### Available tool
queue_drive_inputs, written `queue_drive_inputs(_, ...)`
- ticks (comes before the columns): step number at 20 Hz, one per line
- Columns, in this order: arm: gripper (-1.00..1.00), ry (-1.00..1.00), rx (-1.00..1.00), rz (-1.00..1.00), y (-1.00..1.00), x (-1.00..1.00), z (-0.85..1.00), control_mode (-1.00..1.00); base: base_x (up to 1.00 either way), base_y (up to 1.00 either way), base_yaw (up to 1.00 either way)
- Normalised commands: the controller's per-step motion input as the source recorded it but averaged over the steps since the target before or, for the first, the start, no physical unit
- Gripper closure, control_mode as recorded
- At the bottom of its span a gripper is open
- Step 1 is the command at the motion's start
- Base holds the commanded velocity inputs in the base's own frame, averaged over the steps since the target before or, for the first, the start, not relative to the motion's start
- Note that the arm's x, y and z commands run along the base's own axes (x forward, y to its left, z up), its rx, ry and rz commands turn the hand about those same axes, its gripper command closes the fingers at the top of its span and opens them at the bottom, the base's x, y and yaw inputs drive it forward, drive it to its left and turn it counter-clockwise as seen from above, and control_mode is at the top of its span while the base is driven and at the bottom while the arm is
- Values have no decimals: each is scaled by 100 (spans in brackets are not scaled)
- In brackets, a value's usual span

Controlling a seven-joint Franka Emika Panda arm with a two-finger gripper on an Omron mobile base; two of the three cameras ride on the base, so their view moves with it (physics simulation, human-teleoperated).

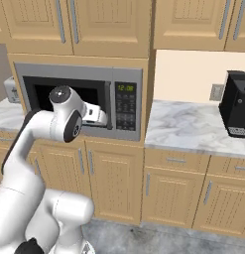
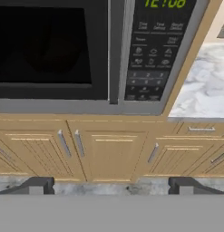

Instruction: The microwave is finished heating the fish and tomato. Take the bowl containing the food and place it on the dining counter.

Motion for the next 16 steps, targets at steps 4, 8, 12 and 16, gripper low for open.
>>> queue_drive_inputs(4,-100,-6,2,-1,0,84,1,-100,0,0,0)
queue_drive_inputs(8,-100,-3,0,0,0,90,-12,-100,0,0,0)
queue_drive_inputs(12,-100,-8,0,0,0,87,-36,-100,0,0,0)
queue_drive_inputs(16,-100,-5,0,0,0,87,-29,-100,0,0,0)
